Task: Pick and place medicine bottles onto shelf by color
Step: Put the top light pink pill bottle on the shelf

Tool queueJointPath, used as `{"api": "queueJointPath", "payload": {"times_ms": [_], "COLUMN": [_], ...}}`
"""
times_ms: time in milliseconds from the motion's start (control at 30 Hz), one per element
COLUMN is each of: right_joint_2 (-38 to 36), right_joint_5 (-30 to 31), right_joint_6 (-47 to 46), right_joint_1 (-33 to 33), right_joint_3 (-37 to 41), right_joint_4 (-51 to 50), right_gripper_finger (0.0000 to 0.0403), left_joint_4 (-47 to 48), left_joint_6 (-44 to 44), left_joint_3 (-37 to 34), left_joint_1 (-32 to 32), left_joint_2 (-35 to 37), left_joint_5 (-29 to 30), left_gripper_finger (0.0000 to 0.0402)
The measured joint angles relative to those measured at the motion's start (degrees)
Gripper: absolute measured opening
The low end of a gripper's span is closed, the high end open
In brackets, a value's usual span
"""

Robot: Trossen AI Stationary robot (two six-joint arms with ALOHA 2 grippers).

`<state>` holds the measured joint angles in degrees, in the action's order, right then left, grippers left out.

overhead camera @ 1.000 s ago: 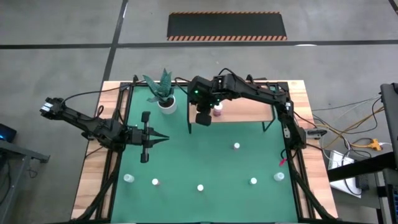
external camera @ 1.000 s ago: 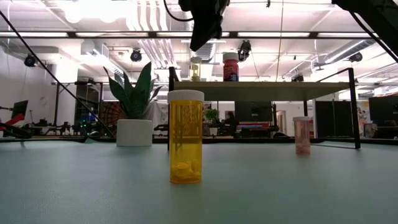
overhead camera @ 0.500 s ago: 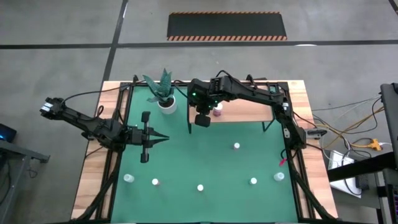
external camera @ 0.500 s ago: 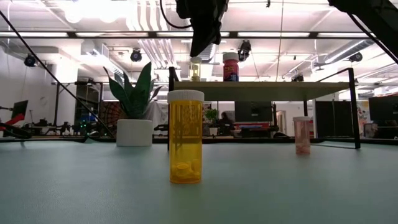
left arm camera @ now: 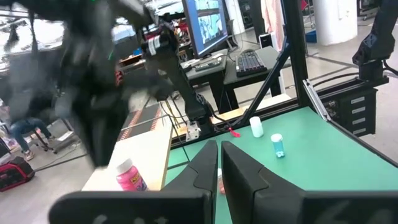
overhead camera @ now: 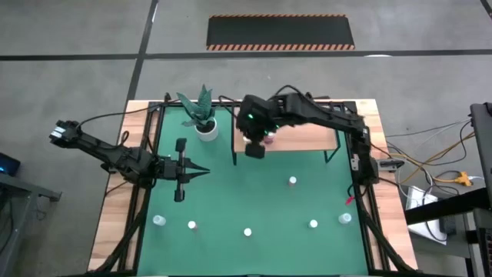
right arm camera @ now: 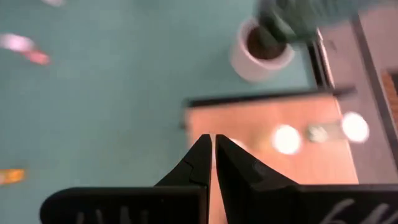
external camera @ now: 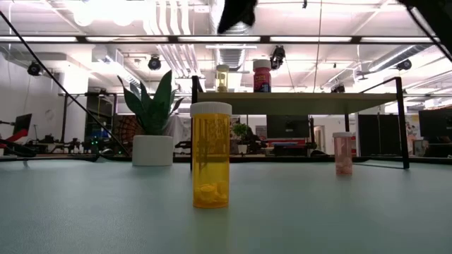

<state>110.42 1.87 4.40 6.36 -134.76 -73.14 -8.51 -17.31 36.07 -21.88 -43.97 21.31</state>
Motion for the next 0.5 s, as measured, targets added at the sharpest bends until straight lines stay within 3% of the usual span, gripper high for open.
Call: {"api": "queueJointPath", "payload": {"times_ms": [333, 500], "right_joint_2": [-7.65, -12.27], "right_joint_5": [-0.25, 6.04], "right_joint_6": [-7.24, -14.52], "right_joint_1": [-14.28, -19.82], "right_joint_3": [5.26, 14.66], "right_joint_4": [1.41, 1.95], "right_gripper_finger": [0.0009, 0.0009], "left_joint_4": [-0.61, -1.57], "left_joint_6": [-1.54, -1.59], "left_joint_3": [0.22, 0.22], "left_joint_1": [0.02, 0.02], "left_joint_2": [0.16, 0.13], "left_joint_5": [0.00, 0.00], "left_gripper_finger": [0.0004, 0.0004]}}
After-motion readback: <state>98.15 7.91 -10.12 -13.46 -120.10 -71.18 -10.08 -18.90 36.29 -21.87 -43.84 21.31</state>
